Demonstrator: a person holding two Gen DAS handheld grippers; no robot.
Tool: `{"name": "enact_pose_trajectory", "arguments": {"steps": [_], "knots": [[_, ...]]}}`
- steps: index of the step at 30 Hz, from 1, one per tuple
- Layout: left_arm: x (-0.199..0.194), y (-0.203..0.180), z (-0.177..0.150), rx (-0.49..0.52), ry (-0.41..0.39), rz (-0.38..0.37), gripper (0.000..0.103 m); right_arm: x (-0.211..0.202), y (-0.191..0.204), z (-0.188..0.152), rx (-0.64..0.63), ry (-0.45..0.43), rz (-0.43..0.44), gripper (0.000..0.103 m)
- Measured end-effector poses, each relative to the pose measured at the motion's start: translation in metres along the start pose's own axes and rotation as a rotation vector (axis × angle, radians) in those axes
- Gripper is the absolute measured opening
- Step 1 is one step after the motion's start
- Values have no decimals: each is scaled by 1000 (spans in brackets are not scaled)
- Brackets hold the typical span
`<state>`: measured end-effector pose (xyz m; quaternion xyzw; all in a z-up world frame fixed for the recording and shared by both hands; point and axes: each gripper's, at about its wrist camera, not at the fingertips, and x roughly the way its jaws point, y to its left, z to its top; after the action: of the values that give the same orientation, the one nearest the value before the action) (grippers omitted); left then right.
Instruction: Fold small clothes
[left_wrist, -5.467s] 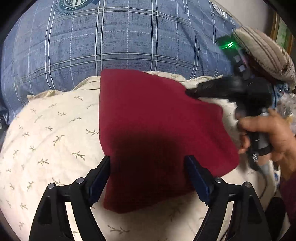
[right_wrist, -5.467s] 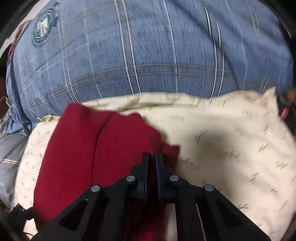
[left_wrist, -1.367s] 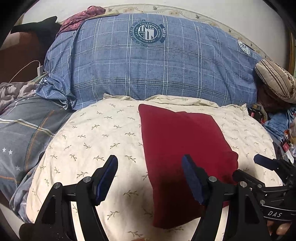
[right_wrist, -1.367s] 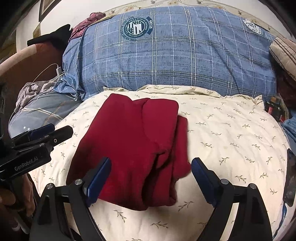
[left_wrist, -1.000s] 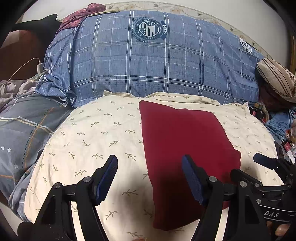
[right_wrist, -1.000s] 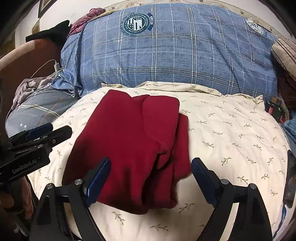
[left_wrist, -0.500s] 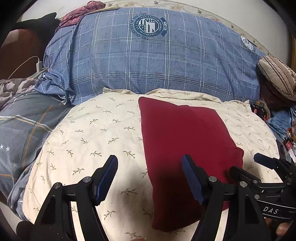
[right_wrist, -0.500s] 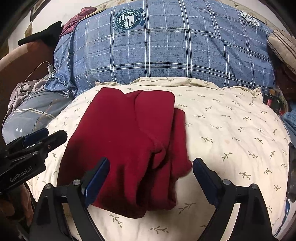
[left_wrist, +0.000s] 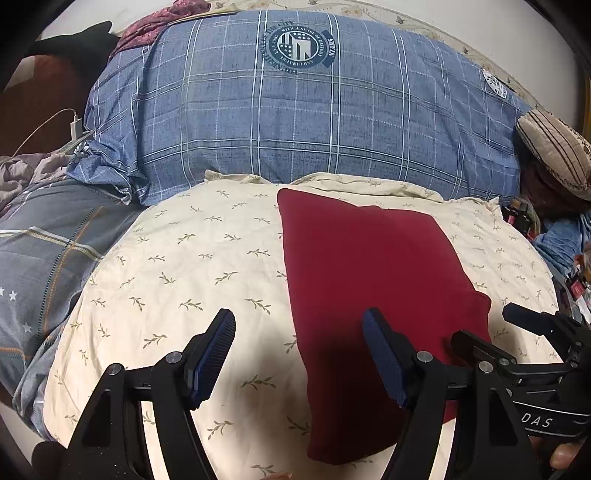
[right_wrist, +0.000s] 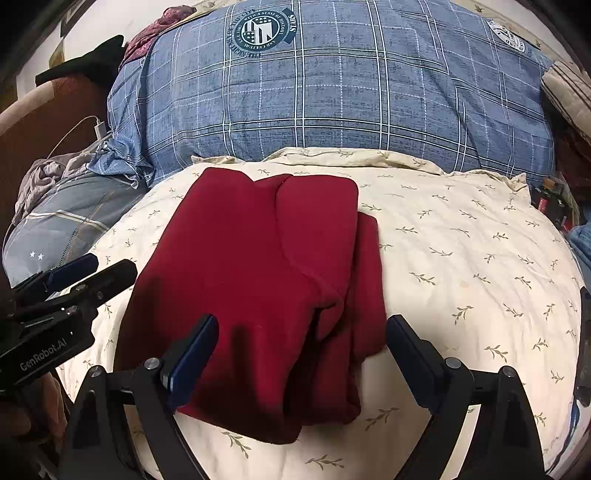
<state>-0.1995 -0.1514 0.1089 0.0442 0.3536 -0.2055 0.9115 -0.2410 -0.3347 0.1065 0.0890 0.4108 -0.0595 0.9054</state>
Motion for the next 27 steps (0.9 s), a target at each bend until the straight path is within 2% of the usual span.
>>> {"name": "enact_pose_trajectory", "arguments": {"steps": [27], "knots": [[14,-3,0,5,25,18,71,15,2,-1,9,46,17,93]]}}
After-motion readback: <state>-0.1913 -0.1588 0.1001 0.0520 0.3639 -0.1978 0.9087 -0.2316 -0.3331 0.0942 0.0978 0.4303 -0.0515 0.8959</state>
